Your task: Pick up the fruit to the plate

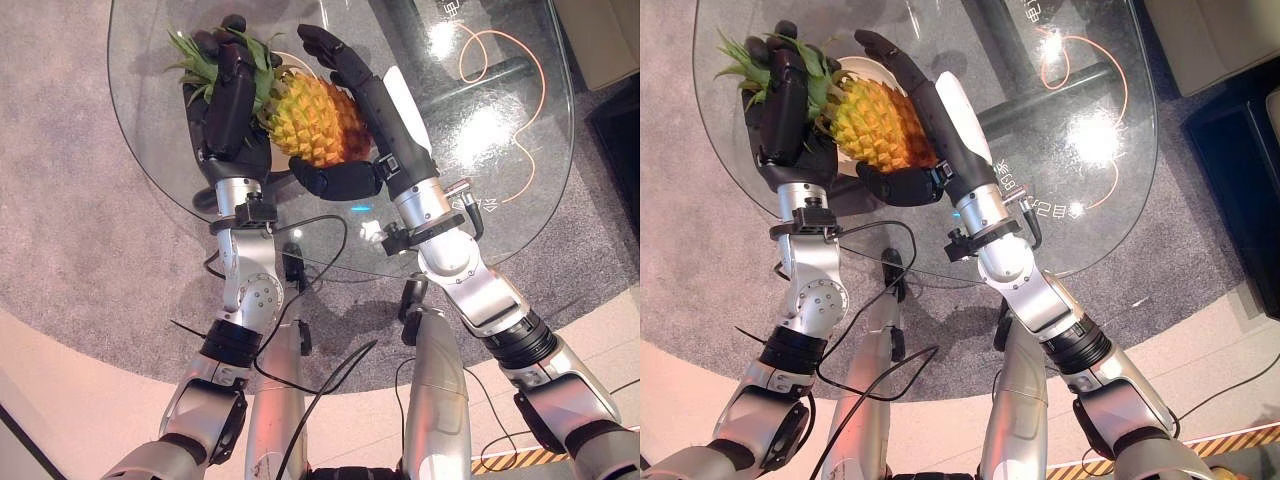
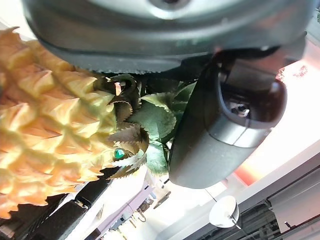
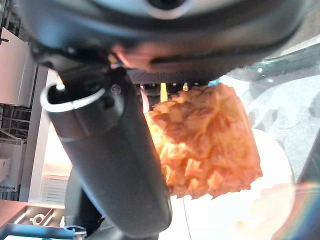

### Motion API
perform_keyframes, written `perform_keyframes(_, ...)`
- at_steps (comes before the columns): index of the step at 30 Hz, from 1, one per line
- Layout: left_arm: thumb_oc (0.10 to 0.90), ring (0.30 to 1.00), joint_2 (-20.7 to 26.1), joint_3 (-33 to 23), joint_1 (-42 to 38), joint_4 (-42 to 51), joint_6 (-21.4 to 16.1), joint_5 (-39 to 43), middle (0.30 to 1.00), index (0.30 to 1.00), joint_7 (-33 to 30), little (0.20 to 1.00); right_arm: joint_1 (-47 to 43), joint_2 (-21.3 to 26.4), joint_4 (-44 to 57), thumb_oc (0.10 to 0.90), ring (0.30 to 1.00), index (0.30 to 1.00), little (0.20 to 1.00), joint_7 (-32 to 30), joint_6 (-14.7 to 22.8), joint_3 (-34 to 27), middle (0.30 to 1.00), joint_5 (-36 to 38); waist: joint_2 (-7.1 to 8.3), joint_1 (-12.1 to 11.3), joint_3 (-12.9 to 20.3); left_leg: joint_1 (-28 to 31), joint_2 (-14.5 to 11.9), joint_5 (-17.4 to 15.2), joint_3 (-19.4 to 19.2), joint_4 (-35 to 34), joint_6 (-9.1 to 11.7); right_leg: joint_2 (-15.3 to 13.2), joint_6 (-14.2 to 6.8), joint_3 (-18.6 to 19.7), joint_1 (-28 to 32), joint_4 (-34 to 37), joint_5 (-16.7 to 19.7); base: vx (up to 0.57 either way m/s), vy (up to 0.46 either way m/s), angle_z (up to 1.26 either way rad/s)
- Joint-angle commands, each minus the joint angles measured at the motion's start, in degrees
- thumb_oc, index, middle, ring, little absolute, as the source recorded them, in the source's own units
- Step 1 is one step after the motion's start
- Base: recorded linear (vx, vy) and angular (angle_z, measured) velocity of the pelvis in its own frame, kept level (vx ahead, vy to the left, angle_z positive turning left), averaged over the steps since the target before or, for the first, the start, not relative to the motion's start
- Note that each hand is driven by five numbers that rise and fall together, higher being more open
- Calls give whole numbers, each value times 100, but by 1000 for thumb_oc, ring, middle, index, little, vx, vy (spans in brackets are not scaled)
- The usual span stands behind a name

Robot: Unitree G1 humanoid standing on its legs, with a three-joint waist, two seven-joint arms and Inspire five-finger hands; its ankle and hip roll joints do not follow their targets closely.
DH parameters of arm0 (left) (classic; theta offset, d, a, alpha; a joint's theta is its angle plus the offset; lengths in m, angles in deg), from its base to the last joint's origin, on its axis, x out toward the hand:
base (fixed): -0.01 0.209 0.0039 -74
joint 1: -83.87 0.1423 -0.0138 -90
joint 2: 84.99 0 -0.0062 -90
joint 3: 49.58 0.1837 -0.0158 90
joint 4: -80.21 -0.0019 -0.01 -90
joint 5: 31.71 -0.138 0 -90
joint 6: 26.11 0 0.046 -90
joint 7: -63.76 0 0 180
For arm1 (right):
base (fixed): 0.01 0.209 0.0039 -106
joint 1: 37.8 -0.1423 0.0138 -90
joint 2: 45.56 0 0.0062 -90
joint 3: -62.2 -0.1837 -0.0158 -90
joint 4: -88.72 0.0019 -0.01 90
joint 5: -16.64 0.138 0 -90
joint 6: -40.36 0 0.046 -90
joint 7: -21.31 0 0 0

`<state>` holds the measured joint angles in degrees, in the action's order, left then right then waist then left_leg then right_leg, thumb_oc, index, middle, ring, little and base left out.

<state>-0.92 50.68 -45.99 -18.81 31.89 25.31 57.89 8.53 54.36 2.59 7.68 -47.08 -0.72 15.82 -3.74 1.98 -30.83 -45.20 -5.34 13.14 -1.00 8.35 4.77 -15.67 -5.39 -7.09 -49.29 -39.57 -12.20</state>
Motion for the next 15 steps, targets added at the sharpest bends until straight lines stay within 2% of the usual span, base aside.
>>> perform_keyframes(1,100,300,158,-279,-818,600,-1049,-663,300,300,-287,200,-480,-430,670,800,900,900,900,-290,360,-776,900,55,249,-120,104,326,-87,-984,-117,729,63,75,-300,152,566,2058,1511,0,0,0)
perform_keyframes(9,100,300,162,-418,-810,573,-1197,-1248,300,300,-1142,200,-569,-384,625,800,900,900,900,-399,379,-795,900,-213,254,-144,104,318,-82,-964,-102,694,74,75,-305,136,573,2096,1518,0,0,0)
perform_keyframes(15,100,300,280,-406,-856,656,-1020,-2141,300,300,-1417,200,-677,-205,636,800,900,900,900,-314,266,-792,900,-451,268,-157,104,309,-91,-946,-111,681,88,79,-307,118,586,2119,1524,0,0,0)
